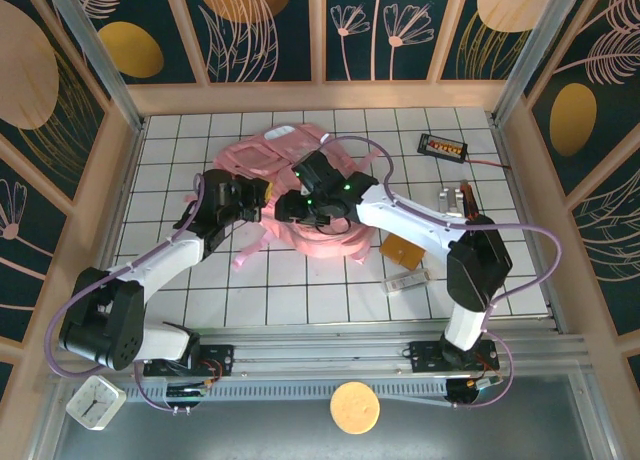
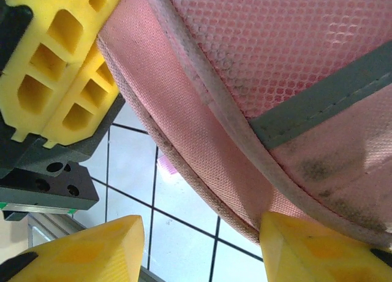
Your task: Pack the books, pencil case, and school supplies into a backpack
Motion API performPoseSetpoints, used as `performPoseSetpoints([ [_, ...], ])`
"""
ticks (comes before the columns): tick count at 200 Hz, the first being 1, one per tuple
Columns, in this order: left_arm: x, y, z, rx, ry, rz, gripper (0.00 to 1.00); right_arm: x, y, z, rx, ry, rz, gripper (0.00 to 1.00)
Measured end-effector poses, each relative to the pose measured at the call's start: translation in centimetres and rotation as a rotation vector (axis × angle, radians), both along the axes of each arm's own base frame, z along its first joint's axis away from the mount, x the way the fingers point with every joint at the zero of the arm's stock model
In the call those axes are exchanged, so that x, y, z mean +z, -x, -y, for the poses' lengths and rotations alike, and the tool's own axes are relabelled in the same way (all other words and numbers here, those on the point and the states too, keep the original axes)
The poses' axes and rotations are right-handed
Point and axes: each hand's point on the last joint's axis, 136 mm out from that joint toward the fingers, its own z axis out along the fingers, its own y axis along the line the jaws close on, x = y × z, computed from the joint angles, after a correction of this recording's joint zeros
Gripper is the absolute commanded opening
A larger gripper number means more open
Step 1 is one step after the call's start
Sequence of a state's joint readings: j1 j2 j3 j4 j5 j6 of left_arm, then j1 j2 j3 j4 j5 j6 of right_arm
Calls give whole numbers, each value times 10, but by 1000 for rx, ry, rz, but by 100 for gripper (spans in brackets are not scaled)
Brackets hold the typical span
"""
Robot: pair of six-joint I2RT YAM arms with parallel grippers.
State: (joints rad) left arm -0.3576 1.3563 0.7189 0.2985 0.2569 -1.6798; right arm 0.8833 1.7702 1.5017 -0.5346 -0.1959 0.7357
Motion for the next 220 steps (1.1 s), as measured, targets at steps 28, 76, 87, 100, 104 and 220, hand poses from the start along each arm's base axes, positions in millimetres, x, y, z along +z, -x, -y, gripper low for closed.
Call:
performPoseSetpoints([
  [28, 5, 0, -1, 5, 4, 12, 0, 24, -2, -1, -32, 25, 41, 52],
  [76, 7, 2, -2, 9, 14, 15, 0, 57, 41, 8, 31, -75, 72, 52],
  [87, 7, 2, -2, 10, 15, 14, 0, 45, 48, 18, 38, -99, 23, 52],
  [100, 8, 2, -2, 10, 15, 15, 0, 23, 47, 27, 32, -93, -26, 52],
  [104, 8, 2, -2, 10, 15, 15, 0, 17, 46, 29, 30, -91, -38, 52],
  [220, 12, 17, 4, 39, 44, -16, 0, -21, -35, 81, -78, -60, 13, 52],
])
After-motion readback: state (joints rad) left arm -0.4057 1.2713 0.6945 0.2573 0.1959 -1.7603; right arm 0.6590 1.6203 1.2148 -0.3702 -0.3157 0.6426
